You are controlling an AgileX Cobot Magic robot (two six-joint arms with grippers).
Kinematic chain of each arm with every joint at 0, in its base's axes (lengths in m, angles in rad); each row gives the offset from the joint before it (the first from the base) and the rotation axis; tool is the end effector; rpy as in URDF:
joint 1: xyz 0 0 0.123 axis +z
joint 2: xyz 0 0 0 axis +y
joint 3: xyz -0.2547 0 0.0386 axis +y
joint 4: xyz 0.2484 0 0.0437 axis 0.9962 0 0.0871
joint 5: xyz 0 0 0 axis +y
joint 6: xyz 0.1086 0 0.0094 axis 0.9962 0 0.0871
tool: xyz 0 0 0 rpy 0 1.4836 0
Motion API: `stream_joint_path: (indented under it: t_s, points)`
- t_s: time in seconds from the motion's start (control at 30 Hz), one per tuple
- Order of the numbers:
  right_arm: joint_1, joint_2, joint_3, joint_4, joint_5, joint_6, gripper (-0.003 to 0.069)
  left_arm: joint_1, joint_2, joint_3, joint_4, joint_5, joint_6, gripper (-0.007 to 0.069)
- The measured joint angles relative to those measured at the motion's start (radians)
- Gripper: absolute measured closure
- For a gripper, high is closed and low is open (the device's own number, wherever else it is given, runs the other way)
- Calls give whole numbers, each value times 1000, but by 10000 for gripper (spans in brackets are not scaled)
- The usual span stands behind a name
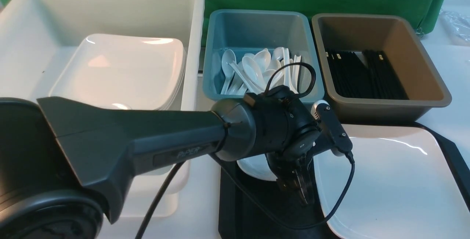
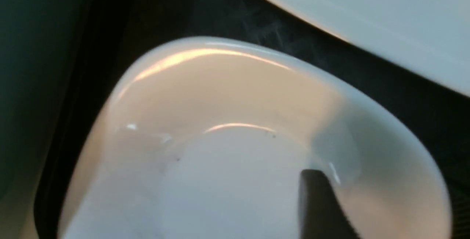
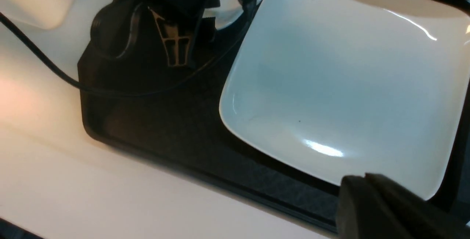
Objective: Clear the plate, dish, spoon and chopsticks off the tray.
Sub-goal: Use the left arm to grab a small plate from the dinner plate, then use the left arm to put the small plate into the large storage box on the left
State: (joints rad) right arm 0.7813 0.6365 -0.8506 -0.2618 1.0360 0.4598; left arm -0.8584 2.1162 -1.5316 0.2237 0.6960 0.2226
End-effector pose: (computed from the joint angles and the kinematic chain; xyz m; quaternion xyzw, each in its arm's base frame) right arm 0.1104 0.0753 0.3308 -0.1600 0.8920 0.1286 0.4028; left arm 0.2976 -0.3208 0.1202 0.5629 0.8006 0.0238 0.2041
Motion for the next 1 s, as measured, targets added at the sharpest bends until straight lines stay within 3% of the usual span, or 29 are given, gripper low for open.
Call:
stream_joint_path:
  t_s: [0.1,0.23,0.57,0.83,1.0]
  points:
    - [0,0,0,0,-10,0,622,0,-1,0,12,15,-10,505]
    - [0,0,0,-1,-12,4,622,0,-16,-5,30,29,-10,547]
    - [0,0,0,-1,-13,20,622,0,-124,-6,-40,92,-10,607]
    - [0,0,1,0,-51,20,622,0,-229,-5,-133,109,-14,611]
    - [0,0,1,0,-61,20,622,0,-265,-8,-129,127,-14,611]
